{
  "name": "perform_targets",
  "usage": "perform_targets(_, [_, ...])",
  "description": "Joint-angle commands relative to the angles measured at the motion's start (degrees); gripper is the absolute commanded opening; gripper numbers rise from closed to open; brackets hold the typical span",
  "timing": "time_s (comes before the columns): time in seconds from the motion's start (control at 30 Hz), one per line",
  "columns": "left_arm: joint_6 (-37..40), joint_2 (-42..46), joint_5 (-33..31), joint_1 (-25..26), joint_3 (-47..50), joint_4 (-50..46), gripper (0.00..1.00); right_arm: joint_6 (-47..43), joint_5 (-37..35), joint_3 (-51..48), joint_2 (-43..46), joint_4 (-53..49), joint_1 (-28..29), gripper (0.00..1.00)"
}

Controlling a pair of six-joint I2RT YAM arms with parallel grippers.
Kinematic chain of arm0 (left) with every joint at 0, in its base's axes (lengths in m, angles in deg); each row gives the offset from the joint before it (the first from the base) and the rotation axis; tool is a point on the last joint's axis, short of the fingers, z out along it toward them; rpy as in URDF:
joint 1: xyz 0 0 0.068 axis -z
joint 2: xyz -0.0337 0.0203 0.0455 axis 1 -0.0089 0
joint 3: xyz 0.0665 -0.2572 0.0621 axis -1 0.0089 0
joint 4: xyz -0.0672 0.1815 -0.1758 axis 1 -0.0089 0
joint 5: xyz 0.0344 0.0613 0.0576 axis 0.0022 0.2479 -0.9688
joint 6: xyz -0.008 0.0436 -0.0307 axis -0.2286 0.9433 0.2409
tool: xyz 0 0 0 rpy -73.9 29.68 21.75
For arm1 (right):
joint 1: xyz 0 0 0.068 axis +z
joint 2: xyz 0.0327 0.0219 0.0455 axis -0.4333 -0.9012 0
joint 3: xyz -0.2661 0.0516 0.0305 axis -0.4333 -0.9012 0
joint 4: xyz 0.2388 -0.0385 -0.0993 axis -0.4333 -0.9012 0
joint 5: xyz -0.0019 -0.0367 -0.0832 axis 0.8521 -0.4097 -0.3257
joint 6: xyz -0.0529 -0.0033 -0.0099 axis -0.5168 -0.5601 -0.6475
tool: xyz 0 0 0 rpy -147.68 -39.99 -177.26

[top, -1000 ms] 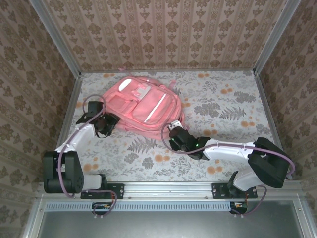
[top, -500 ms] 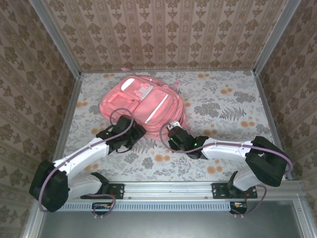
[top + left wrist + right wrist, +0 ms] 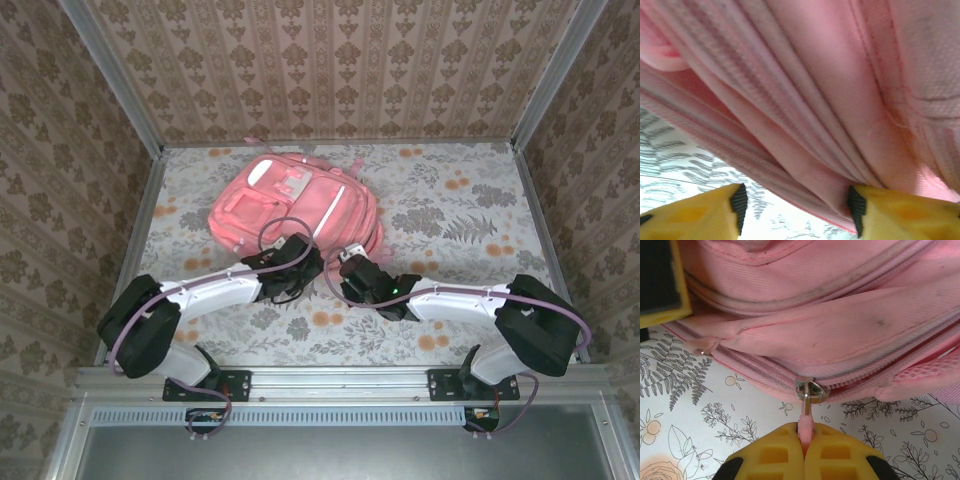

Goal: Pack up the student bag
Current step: Zip the student bag at the center of the table.

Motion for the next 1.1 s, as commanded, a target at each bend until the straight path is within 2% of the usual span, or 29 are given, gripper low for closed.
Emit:
perform_targets(0.0, [-1.22,-1.27,-4.37,1.01,-3.85,0.53,0.4,0.66,1.08,-0.12,1.91,0.77,1.19,0.0])
perform_targets(0.03, [-2.06,-1.02,-5.69,0.77,-3.92,-1.88,0.27,0.77,0.93,-0.25,2.07,0.7,1.2,0.0])
perform_targets(0.1, [-2.58,-0.12,-6.67,0.14,-2.82,-3.24,0.09,0.85,0.48,-0.3,2.18,0.44,1.2,0.0])
perform_targets(0.13, [-2.87,0.54,-7.14,-0.12,-2.18,-3.77,0.02,0.71,0.2,-0.3,2.25,0.25,1.21,0.0])
perform_targets(0.17, [-3.42,1.06,-7.69,-0.33,-1.66,-4.9,0.0,0.64,-0.08,-0.38,2.36,0.02,1.19,0.0])
perform_targets(0.37, [-4.59,6.6,-10.64,-2.12,1.65,-11.28,0.0,-0.04,-2.53,-1.14,1.84,-1.01,-0.72,0.0])
perform_targets(0.53, [-2.28,14.38,-9.61,-6.92,6.6,-14.86,0.0,-1.85,-1.33,-2.17,1.46,0.05,-5.77,0.0])
perform_targets(0.63, [1.35,19.37,-5.79,-12.61,9.42,-16.31,0.0,-3.75,-0.85,-1.65,0.24,1.22,-8.26,0.0])
perform_targets(0.8, [12.4,25.34,3.59,-26.06,11.91,-17.15,0.0,-6.72,0.6,2.09,-4.88,3.24,-11.74,0.0])
perform_targets(0.9, [19.93,25.41,8.26,-33.19,10.66,-17.72,0.0,-8.2,2.95,5.18,-7.55,3.7,-12.19,0.0])
perform_targets(1.0, [24.31,23.37,10.08,-36.12,7.7,-19.17,0.0,-8.01,7.27,7.25,-8.7,4.03,-11.64,0.0])
perform_targets(1.03, [24.57,22.99,10.37,-36.15,6.72,-19.94,0.04,-8.02,8.0,7.55,-8.72,4.28,-11.08,0.0])
perform_targets(1.07, [24.58,22.88,10.97,-35.9,5.85,-20.38,0.18,-7.87,7.97,7.82,-8.79,4.37,-10.27,0.0])
